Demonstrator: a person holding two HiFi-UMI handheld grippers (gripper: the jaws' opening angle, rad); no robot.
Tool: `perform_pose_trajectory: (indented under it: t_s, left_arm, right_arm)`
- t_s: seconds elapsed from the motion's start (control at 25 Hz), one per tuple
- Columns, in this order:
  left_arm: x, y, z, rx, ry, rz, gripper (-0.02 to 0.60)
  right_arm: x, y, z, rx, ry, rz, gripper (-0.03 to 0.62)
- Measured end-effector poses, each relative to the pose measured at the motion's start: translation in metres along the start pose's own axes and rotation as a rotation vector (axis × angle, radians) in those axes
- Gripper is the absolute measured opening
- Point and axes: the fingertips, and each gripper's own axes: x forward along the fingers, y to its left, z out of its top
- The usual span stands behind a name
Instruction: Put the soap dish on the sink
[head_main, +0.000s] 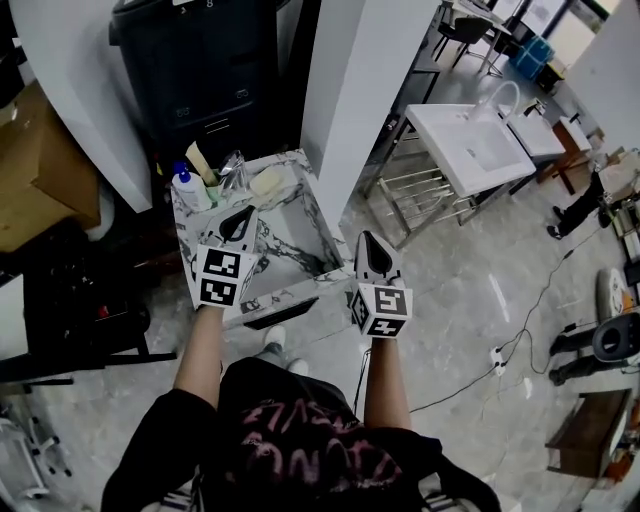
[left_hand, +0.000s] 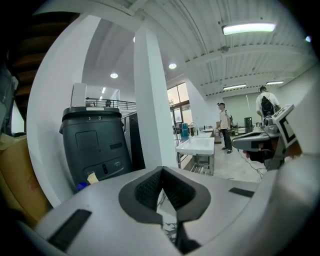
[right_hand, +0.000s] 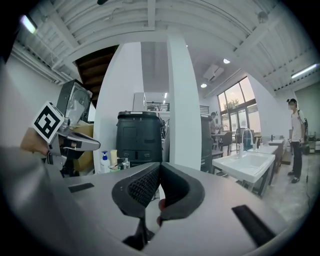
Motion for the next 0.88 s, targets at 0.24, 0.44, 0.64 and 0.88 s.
perform_pose_trajectory:
  t_s: [0.24,0.44,0.64,0.88]
  left_arm:
    - [-0.028,-0.002,0.008,-0.001,-0.048,0.019,0.014]
    - [-0.047,-0.008,0.016,-0.005,-0.094,0.029,0.014]
    - [-0.064,-0.006,0.025,-0.011,-0.136,0.043,0.014]
    - [-0.078,-0.005,0.034,-0.002,-0.167,0.06,0.014]
  right_arm:
    - [-0.017,0.001,0.0,-0.022,-0.014,-0.007,0.013]
    - [-0.028,0.007,0.011,-0.038,-0.046,-0.004,0.012]
    - [-0.035,0.01,0.014,-0.043,-0.058,0.0,0.012]
    - [-0.042,0.01,0.018,-0.042,-0.076,-0.005,0.012]
